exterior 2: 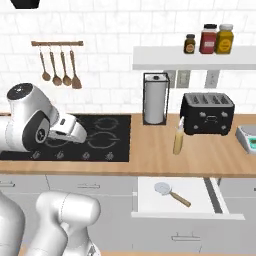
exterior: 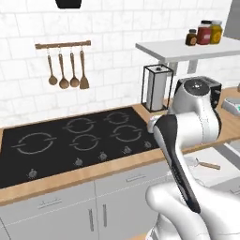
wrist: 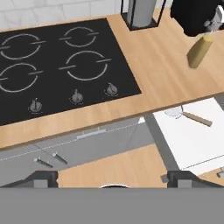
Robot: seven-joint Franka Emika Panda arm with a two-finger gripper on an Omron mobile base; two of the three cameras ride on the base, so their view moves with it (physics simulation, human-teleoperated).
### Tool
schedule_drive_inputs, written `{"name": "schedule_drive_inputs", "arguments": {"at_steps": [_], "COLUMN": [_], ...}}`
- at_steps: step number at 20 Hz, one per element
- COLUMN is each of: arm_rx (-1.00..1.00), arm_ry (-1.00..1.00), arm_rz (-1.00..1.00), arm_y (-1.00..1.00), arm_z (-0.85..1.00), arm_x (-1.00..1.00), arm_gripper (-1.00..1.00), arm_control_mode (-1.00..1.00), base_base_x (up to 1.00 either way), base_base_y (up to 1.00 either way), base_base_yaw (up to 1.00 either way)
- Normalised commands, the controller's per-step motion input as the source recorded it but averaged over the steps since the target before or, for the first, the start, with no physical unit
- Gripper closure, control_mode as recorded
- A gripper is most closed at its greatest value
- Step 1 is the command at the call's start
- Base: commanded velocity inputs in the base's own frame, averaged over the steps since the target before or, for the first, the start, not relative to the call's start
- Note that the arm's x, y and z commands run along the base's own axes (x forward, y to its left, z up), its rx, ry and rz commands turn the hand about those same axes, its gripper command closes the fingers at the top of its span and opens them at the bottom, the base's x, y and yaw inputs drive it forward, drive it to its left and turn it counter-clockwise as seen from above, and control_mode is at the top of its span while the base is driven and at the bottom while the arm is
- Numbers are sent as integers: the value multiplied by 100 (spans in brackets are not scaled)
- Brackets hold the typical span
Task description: Pick the pizza cutter from the drawer and place it on the counter.
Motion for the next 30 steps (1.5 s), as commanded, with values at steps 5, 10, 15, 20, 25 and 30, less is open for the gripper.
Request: {"name": "schedule_drive_inputs", "arguments": {"at_steps": [5, 10, 15, 20, 25, 30], "arm_rx": [0, 0, 15, 33, 19, 9], "arm_ry": [0, 0, 16, 31, 42, 63], "arm_rz": [0, 0, -40, -15, -14, -14], "arm_y": [0, 0, -23, -99, -61, -40], "arm_z": [0, 0, -56, -96, -73, -67], "arm_x": [0, 0, 40, 100, 69, 74], "arm_gripper": [-100, -100, -100, -100, -100, -100], "arm_control_mode": [100, 100, -100, -100, -100, -100], "base_base_x": [0, -6, 0, 0, 0, 0], "base_base_y": [15, 20, 0, 0, 0, 0], "base_base_yaw": [-90, -89, 0, 0, 0, 0]}}
